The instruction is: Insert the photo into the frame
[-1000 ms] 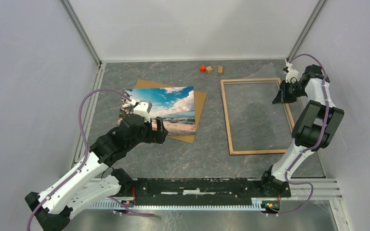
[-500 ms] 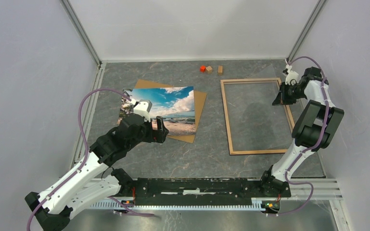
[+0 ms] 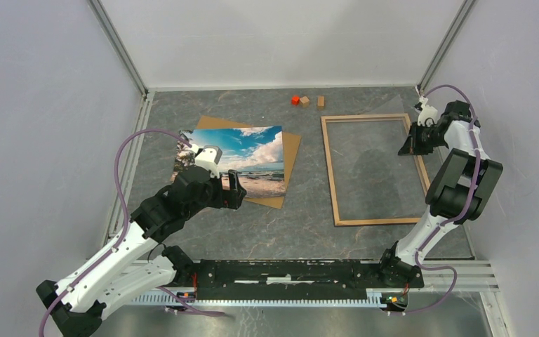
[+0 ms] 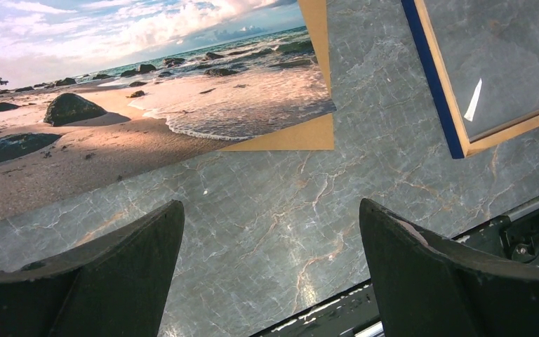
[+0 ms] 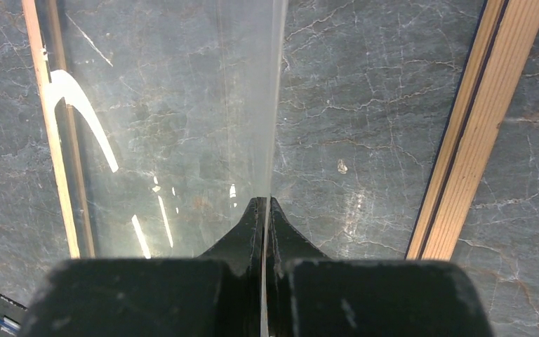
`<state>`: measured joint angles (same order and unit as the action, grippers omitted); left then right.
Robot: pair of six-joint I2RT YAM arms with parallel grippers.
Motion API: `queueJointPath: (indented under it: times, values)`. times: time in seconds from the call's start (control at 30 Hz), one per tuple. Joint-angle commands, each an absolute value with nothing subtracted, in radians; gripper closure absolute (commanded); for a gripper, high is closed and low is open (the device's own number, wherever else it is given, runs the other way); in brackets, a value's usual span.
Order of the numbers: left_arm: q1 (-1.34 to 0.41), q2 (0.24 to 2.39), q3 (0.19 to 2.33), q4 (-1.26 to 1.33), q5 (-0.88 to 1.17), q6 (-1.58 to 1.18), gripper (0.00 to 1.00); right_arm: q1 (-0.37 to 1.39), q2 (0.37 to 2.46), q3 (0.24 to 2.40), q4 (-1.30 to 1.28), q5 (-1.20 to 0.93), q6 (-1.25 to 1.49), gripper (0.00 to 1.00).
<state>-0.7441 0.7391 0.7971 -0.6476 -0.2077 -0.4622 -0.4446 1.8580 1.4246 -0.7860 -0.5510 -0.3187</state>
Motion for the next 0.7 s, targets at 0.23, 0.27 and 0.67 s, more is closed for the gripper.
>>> queueJointPath:
  times: [0.23, 0.27, 0.67]
  values:
    - [-0.750, 0.728, 0.795, -0.607, -0.207, -0.439, 0.00, -0.459, 1.821, 1.418, -0.746, -0.519, -0.323, 1.00]
    - [-0.750, 0.727, 0.794, -0.607, -0.207, -0.439, 0.00, -0.459, 1.821, 1.418, -0.745, -0.519, -0.324, 1.00]
    - [-0.750, 0.729, 0.794, -0.607, -0.201, -0.442, 0.00, -0.463, 1.822, 1.415, -0.751, -0.514, -0.328, 1.00]
